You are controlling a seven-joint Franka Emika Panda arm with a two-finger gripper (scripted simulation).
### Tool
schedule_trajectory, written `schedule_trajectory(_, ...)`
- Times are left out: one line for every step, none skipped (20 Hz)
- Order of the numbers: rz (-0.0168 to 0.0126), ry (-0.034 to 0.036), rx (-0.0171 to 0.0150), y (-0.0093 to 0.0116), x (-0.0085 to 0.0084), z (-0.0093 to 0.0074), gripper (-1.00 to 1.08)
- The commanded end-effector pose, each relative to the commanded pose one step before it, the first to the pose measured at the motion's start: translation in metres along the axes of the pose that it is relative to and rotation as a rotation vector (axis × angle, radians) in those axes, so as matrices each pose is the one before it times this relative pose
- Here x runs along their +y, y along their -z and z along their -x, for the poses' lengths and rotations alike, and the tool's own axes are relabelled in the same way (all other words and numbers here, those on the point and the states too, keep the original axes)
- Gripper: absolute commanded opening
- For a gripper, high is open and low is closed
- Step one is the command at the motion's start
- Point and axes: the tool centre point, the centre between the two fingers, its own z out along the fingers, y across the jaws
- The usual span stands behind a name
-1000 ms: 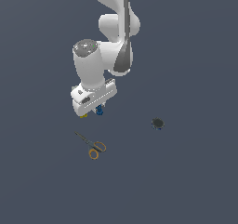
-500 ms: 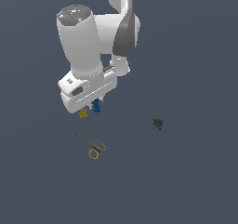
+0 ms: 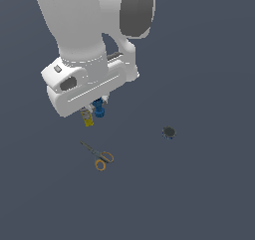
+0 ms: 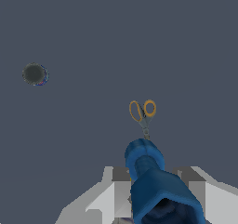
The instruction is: Pick up a designated object from a clutter of objects.
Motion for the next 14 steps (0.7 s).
schedule_trajectory(-0.00100, -0.00015, -0.00050, 0.01635, 0.00576, -0.00717, -1.00)
schedule_trajectory(0.00000, 0.00000, 0.00000, 0.00570, 0.00206, -0.00259, -1.00)
schedule_trajectory(0.00000, 0.00000, 0.00000, 0.00525, 0.00192, -0.00241, -1.00)
schedule_trajectory(0.00000, 0.00000, 0.00000, 0.00483, 0.00179, -0.00223, -1.00)
schedule_trajectory(0.00000, 0.00000, 0.00000, 0.00443, 0.00166, -0.00206, -1.00)
schedule_trajectory(0.00000, 0.00000, 0.00000, 0.00405, 0.00154, -0.00190, -1.00)
schedule_trajectory(0.00000, 0.00000, 0.00000, 0.00370, 0.00142, -0.00175, -1.00)
schedule_trajectory(0.00000, 0.00000, 0.00000, 0.00337, 0.00131, -0.00160, -1.00)
schedule_trajectory(0.00000, 0.00000, 0.00000, 0.00304, 0.00119, -0.00146, -1.00)
schedule_trajectory(0.00000, 0.00000, 0.00000, 0.00272, 0.00108, -0.00131, -1.00)
schedule_trajectory(0.00000, 0.00000, 0.00000, 0.00241, 0.00097, -0.00118, -1.00)
schedule_trajectory(0.00000, 0.00000, 0.00000, 0.00211, 0.00087, -0.00104, -1.00)
schedule_trajectory(0.00000, 0.00000, 0.00000, 0.00182, 0.00077, -0.00091, -1.00)
schedule_trajectory(0.00000, 0.00000, 0.00000, 0.00154, 0.00067, -0.00078, -1.00)
